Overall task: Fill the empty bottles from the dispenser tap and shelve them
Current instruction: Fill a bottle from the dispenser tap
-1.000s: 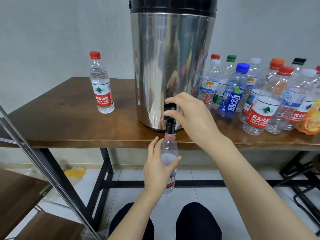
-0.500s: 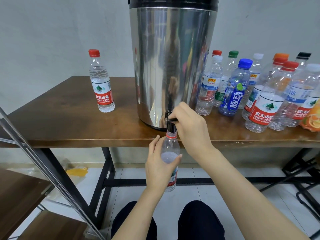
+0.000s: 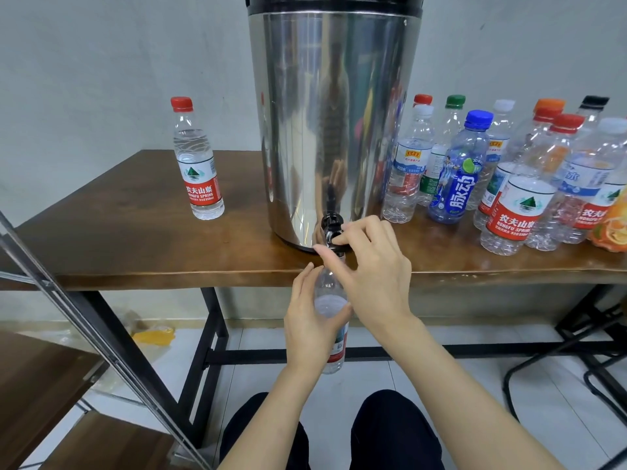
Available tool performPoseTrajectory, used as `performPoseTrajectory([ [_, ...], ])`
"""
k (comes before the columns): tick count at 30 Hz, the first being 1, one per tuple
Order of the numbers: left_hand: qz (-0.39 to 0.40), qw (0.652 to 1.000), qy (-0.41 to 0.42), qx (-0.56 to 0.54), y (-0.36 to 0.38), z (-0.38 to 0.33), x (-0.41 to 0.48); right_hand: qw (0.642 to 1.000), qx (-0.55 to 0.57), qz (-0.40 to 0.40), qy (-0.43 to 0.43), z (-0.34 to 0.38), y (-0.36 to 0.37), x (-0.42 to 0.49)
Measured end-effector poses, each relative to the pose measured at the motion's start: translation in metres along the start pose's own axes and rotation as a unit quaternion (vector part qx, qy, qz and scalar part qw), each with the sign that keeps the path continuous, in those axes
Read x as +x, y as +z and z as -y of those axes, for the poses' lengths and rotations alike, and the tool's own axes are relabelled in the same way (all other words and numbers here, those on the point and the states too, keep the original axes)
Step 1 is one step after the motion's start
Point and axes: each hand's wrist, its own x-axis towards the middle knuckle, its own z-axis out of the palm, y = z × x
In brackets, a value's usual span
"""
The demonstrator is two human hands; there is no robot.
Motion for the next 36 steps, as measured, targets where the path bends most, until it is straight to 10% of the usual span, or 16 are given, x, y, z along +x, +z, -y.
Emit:
performPoseTrajectory([
  [36, 0.015, 1.000, 0.005, 0.015, -0.004, 0.001, 0.001, 0.983, 0.169, -0.004, 0.070, -0.016, 0.004, -0.008],
])
